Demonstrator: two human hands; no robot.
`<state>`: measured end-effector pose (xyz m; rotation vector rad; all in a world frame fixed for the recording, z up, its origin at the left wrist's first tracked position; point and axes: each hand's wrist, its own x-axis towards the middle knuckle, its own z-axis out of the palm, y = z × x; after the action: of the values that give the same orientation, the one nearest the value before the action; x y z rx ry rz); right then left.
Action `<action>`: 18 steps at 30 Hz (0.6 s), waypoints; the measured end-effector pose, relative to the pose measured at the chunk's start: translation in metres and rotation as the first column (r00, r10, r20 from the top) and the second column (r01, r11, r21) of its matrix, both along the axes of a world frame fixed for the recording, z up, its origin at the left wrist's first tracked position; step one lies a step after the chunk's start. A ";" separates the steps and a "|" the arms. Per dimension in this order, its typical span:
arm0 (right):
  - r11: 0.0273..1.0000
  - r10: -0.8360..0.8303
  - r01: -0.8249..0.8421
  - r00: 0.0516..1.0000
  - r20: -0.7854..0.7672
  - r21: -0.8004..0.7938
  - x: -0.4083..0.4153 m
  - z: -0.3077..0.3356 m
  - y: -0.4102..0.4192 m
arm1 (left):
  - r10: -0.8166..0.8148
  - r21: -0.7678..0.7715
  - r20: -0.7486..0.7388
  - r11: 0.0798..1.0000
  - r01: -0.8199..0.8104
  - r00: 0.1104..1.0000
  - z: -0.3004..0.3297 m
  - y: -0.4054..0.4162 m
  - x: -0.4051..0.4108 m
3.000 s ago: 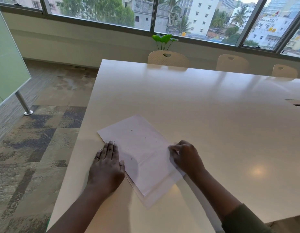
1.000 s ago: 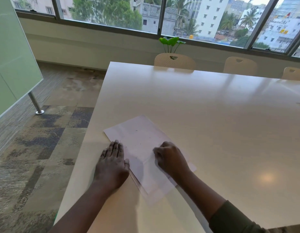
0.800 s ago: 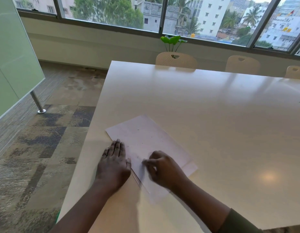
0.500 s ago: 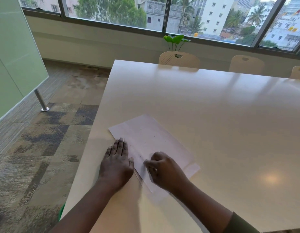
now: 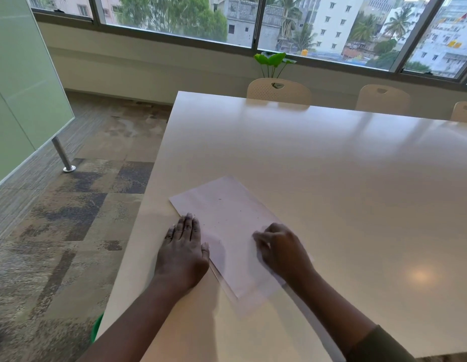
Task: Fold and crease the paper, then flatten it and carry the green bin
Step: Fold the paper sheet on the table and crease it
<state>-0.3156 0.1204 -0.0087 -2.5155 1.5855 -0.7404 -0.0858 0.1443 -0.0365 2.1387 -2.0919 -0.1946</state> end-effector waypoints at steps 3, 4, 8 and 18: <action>0.998 0.064 -0.064 0.998 -0.005 0.010 0.016 -0.003 0.009 | 0.001 -0.002 -0.009 1.000 -0.001 1.000 0.000 0.000 0.000; 0.990 0.138 -0.138 0.990 -0.005 0.027 0.024 -0.004 0.019 | 0.001 0.004 -0.008 1.000 -0.001 1.000 0.000 0.000 0.001; 0.981 0.185 -0.186 0.982 0.030 0.049 0.016 -0.003 0.021 | -0.001 0.010 0.012 1.000 0.001 1.000 0.001 0.000 0.000; 0.974 0.208 -0.211 0.977 0.043 0.085 0.033 -0.005 0.033 | -0.009 0.015 0.012 1.000 0.008 1.000 0.002 0.000 0.000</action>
<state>-0.2822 0.1534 -0.0141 -2.5392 1.2852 -0.6659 -0.0855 0.1441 -0.0347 2.1454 -2.1134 -0.1996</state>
